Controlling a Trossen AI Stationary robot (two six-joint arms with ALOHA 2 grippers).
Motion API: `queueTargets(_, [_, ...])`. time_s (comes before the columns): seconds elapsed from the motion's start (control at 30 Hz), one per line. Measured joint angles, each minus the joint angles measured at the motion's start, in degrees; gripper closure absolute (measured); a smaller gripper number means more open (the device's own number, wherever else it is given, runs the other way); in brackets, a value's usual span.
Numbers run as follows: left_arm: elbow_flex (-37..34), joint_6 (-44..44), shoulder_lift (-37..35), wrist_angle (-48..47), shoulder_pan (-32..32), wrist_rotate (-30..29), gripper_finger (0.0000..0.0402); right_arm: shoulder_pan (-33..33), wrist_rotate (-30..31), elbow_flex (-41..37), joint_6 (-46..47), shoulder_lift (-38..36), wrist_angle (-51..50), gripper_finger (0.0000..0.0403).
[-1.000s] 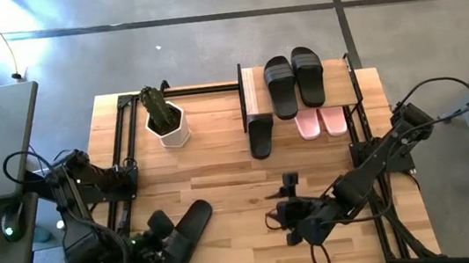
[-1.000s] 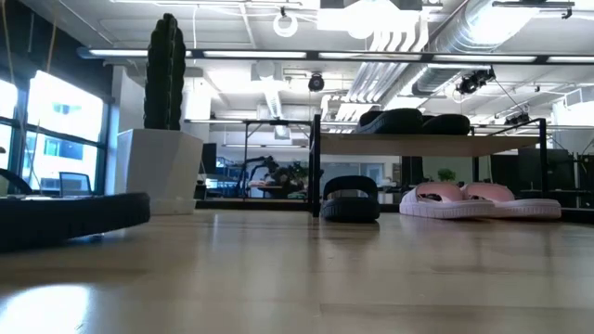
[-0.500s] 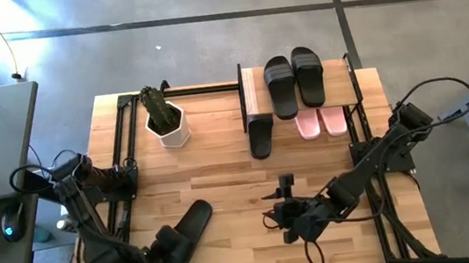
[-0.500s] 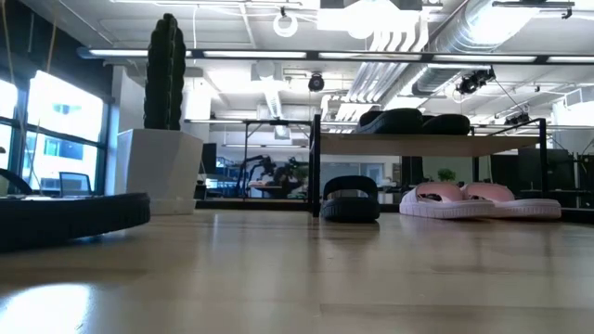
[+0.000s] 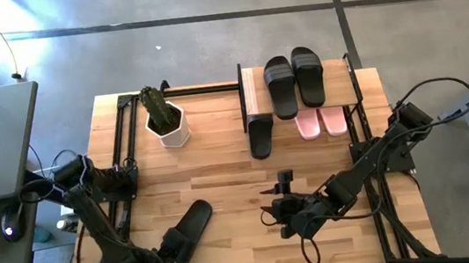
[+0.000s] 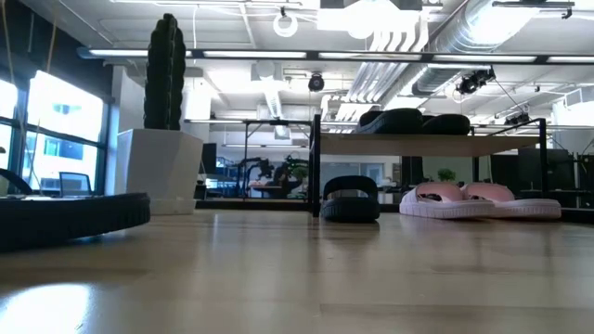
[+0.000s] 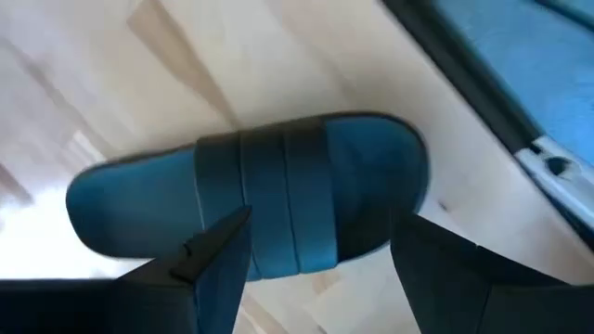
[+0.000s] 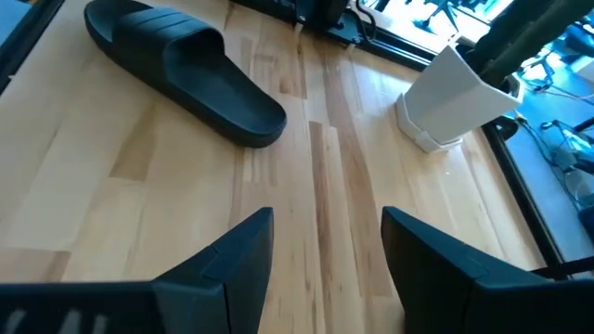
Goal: Pick and place slides into the shelf
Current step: Put the black slipper under the shelf
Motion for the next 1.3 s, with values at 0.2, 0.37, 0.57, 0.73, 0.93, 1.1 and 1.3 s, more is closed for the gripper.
queueTargets(0.2, [-0.2, -2.7, 3.8, -0.2, 0.0, -3.3, 0.0183, -0.1, 1.8, 0.0, 0.0, 0.0, -0.2, 0.021])
queueTargets(0.37, [-0.2, -2.4, 6.6, -0.5, 0.1, -4.4, 0.02, -0.4, 2.0, 0.0, 0.0, 0.0, -0.5, 0.021])
queueTargets(0.57, [-0.2, -5.6, 6.8, 0.0, -0.8, -4.1, 0.0215, -0.4, 2.1, 0.0, 0.1, 0.0, -0.5, 0.021])
queueTargets(0.73, [-0.2, -5.7, 6.8, 1.0, -2.8, -4.6, 0.0225, -0.4, 2.1, 0.0, 0.3, 0.0, -0.6, 0.021])
queueTargets(0.93, [-0.2, -7.3, 6.8, 1.0, -3.6, -9.5, 0.0231, -0.4, 2.8, 0.0, 0.0, 0.0, -0.8, 0.021])
queueTargets(1.1, [-0.2, -8.3, 7.1, 0.6, -3.6, -12.5, 0.0232, -0.4, 3.8, 0.0, 0.0, 0.0, -1.0, 0.021])
queueTargets(1.3, [-0.2, -10.0, 10.5, 1.1, -4.1, -12.4, 0.0232, -0.4, 3.8, 0.0, 0.0, 0.0, -1.4, 0.021])
